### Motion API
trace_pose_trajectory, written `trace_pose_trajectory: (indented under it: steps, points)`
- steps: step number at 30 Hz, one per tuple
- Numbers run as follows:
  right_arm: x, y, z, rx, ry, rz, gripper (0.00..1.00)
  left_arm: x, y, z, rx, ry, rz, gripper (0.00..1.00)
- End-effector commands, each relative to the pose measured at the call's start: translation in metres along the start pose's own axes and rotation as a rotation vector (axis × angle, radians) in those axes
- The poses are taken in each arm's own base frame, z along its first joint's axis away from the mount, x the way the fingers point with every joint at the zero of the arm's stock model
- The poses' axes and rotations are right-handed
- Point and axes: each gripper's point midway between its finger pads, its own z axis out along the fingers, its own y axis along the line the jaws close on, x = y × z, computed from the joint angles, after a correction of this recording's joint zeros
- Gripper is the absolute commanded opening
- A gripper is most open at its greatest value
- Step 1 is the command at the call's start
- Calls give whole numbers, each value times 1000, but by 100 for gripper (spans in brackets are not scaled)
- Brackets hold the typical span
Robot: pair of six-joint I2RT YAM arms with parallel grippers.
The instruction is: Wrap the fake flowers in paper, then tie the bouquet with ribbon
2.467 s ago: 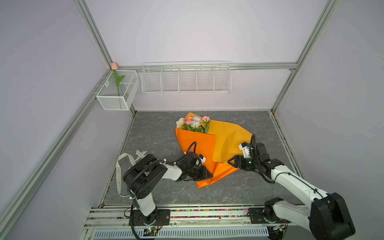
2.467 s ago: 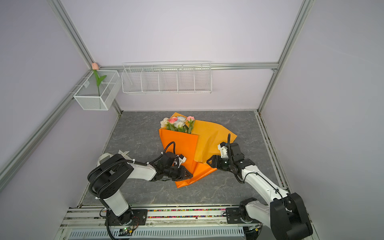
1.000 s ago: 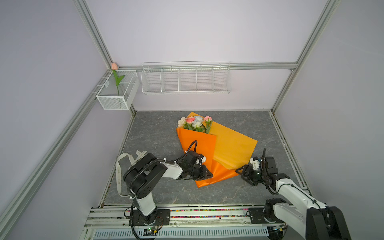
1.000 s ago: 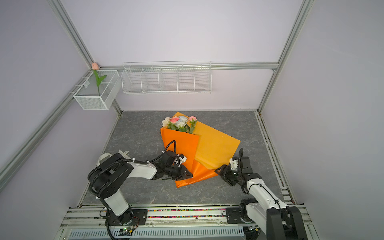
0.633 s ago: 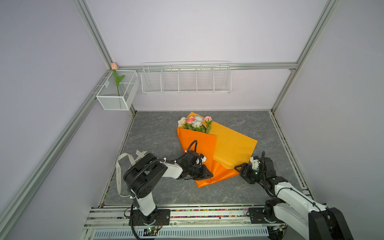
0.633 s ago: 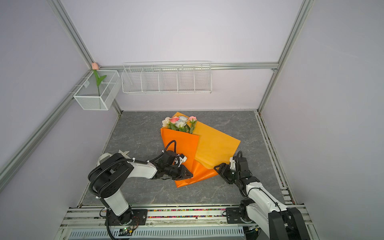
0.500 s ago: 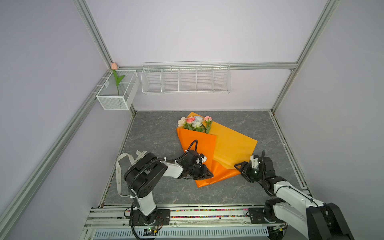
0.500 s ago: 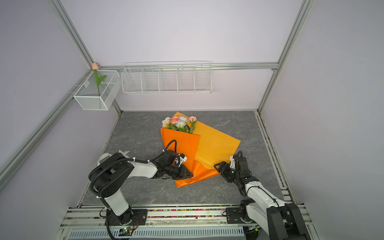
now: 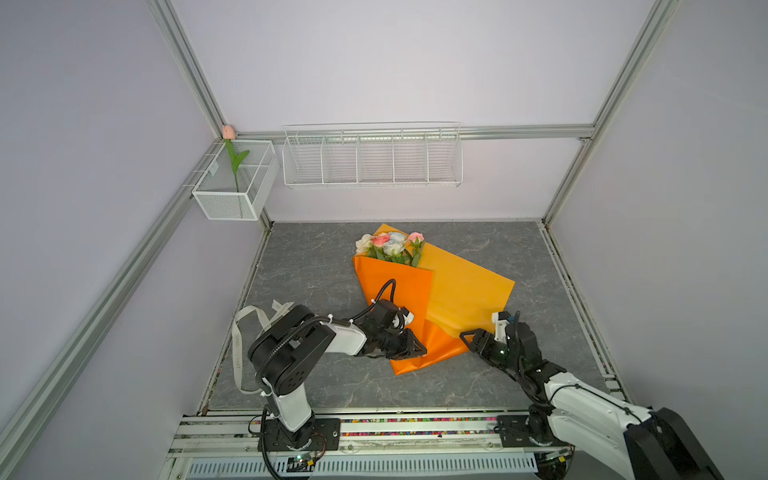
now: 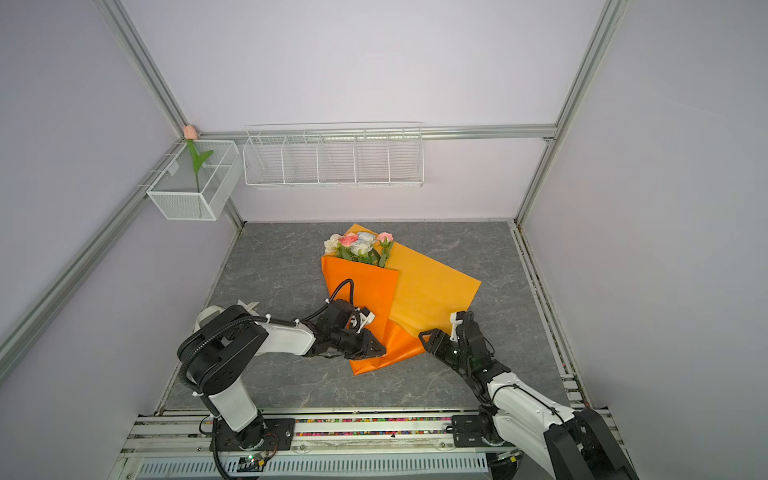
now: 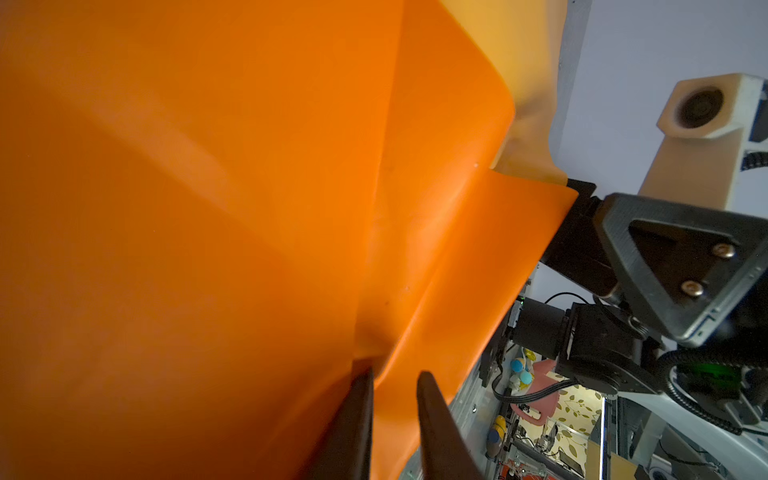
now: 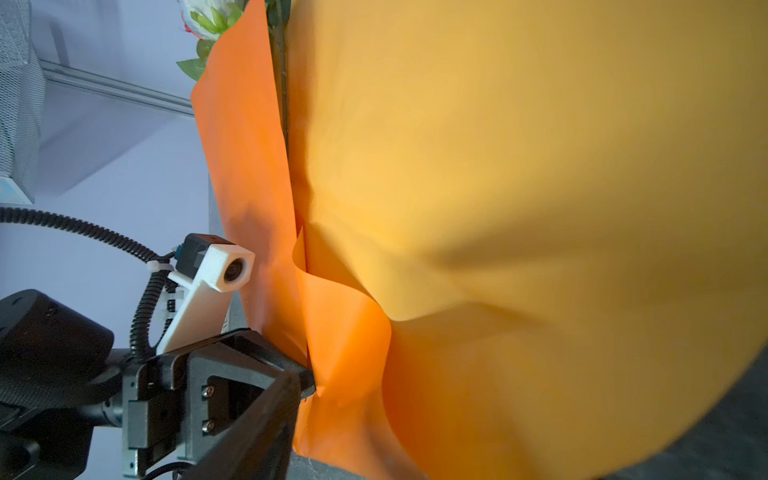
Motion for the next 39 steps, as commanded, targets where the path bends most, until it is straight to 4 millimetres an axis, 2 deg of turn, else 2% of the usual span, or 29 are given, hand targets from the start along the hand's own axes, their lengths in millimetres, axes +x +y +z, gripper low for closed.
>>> trace_pose_trajectory:
  steps: [1,5,13,16,18,22,24,26,30,35,39]
  points:
    - [-7,-5,-3,20,-61,1,66,4,23,4,-73,14,-42,22]
    - [-8,-6,0,32,-64,-2,65,4,23,4,-75,13,-44,22]
    - [2,-21,11,133,-35,25,64,3,21,4,-73,11,-43,22]
    - [1,-21,14,150,-39,6,56,4,22,3,-75,12,-44,22]
    - [-2,-20,15,152,-50,-1,46,4,22,3,-77,11,-44,22]
    - [-10,-5,17,114,-61,-56,33,3,21,2,-78,5,-44,22]
    - [-15,5,17,90,-71,-93,22,3,21,2,-77,4,-43,22]
    - [-18,18,17,70,-71,-159,17,2,20,3,-73,5,-43,22]
    - [-19,35,11,143,-86,-365,16,0,18,3,-69,2,-41,22]
    - [-15,48,3,314,-117,-667,15,-3,20,3,-73,-15,-55,22]
    - [2,71,16,338,-83,-856,15,-3,21,3,-70,-24,-65,22]
